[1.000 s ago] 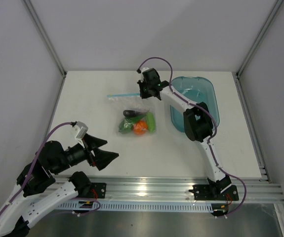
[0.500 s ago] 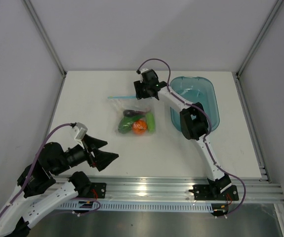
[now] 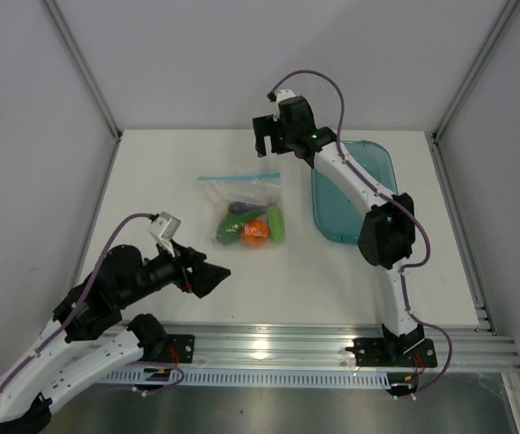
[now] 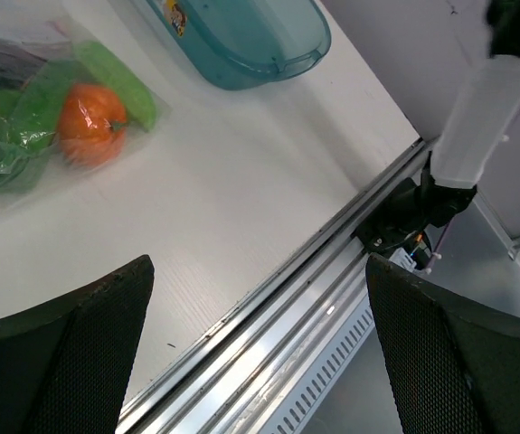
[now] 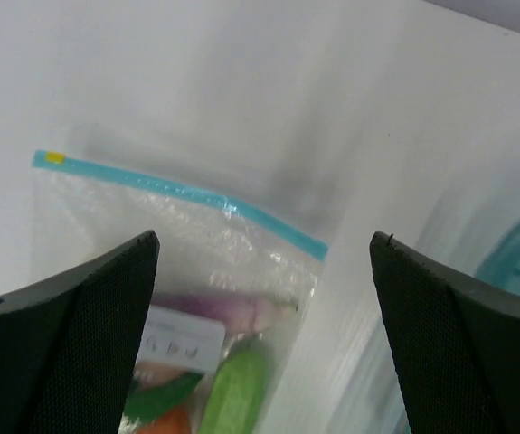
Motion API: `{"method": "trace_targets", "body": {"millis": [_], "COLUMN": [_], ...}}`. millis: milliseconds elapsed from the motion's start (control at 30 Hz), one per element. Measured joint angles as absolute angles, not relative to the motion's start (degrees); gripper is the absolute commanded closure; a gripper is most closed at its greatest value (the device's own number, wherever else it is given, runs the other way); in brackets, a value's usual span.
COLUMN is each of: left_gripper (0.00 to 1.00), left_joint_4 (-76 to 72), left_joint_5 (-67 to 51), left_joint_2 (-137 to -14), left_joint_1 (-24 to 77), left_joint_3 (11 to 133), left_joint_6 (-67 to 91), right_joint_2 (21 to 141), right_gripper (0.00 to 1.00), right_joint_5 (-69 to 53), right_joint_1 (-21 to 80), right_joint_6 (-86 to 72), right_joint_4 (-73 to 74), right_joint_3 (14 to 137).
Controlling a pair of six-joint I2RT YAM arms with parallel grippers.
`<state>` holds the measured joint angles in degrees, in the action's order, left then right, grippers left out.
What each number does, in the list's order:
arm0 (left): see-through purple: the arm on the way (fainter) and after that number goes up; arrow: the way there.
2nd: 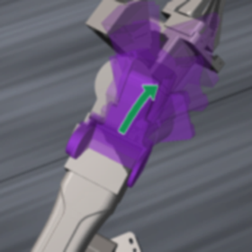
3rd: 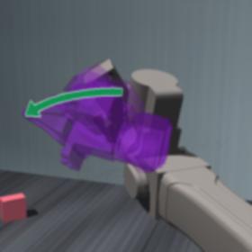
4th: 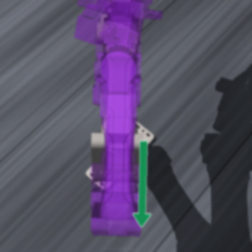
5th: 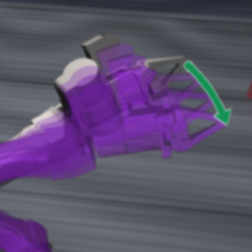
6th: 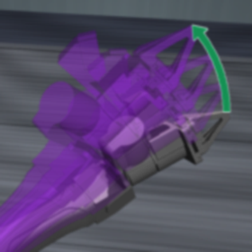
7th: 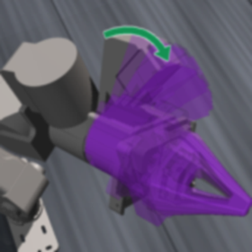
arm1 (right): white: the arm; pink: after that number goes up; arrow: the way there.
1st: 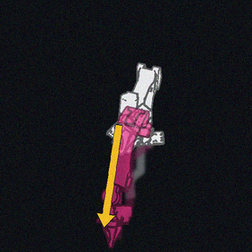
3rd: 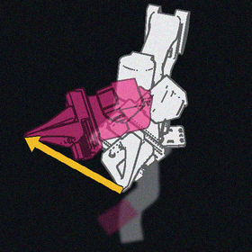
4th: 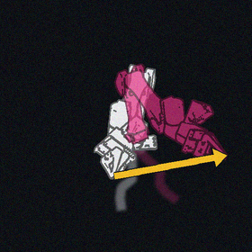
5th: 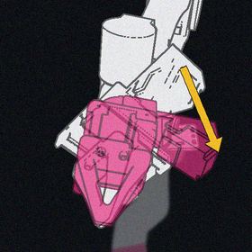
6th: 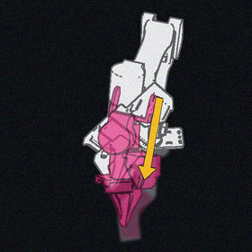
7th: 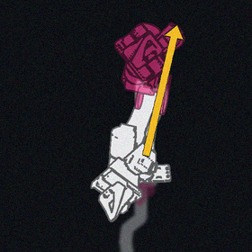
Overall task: Place the food in the zip-top bag and seal the zipper
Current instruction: Place the zipper food storage bag at the center of the board, then reset both arms
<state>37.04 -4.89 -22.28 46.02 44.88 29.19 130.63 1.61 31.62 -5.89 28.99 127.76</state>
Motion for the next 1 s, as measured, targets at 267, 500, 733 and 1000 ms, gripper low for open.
{"method": "trace_targets", "body": {"millis": [267, 500, 733, 1000], "left_gripper": [0.0, 0.0, 0.01, 0.01], "left_joint_4": [28.1, 6.7, -8.9, -18.1], "left_joint_5": [-4.3, -11.6, -16.8, -18.7], "left_joint_2": [-31.1, -28.4, -20.3, -8.8], "left_joint_1": [42.6, 37.0, 36.9, 36.8], "left_joint_3": [42.0, 24.9, 11.7, 4.4], "left_joint_6": [29.2, 33.8, 39.1, 41.8], "right_joint_2": [100.7, 74.8, 41.8, 10.3], "right_gripper": [0.01, 0.01, 0.0, 0.01], "right_joint_5": [5.2, 12.3, 11.9, 14.0], "right_joint_1": [32.4, 39.5, 44.6, 49.7], "right_joint_6": [-10.3, -13.5, -19.9, -27.8], "right_joint_4": [24.2, 19.4, 7.9, 3.4], "right_joint_3": [97.0, 63.4, 32.5, 9.9]}}
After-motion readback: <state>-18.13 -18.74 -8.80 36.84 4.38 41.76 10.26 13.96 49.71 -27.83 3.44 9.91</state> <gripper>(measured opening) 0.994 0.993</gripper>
